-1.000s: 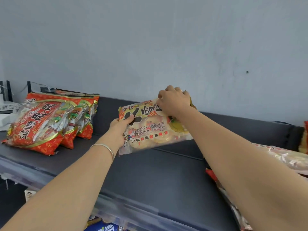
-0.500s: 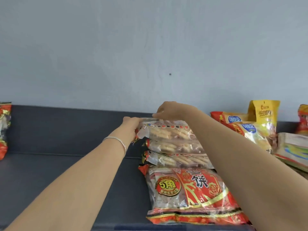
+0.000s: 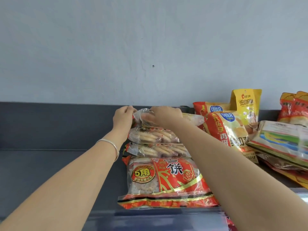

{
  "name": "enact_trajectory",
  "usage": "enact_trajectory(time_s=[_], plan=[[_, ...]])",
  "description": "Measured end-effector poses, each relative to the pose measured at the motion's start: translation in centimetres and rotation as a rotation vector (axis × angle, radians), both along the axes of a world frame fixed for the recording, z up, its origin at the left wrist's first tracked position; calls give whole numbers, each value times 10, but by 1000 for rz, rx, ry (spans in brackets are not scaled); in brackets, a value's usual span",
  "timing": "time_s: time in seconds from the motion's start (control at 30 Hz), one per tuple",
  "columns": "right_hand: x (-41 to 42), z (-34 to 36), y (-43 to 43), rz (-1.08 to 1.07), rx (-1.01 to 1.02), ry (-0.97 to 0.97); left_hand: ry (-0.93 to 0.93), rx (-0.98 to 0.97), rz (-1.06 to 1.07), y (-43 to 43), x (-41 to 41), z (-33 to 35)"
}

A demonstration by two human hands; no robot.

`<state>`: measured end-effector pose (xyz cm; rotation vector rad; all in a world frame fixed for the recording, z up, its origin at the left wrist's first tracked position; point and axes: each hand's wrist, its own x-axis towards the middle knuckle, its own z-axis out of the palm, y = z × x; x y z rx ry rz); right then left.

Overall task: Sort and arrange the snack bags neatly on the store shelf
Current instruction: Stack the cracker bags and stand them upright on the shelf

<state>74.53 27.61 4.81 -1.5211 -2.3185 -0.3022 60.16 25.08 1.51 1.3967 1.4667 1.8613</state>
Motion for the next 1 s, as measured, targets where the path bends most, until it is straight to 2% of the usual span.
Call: enact_trajectory(time_s=[0.07,0.2,0.37,0.53,0.67,0.83,1.0], plan=[[1,-7,-3,-1,115,-28,18,12,8,-9,1,-5],[0,-22,-10,68,443,2,-101,-26,78,-27,-7,-23],[0,-41,-25,203,612,1,-196,-288,95,-47,-15,-48],[3,-45,-48,171,634,-32,-225,-506,-15,-68,-13,-59],[3,-54,-67,162,537,-42,-210,-691,-133,-82,-12,-72],[10,-69,-88,125,350,-129,-241,-791,-331,-95,2,-79],[19,-68,-86,147,287,-262,-327,-799,-385,-90,9,-80]])
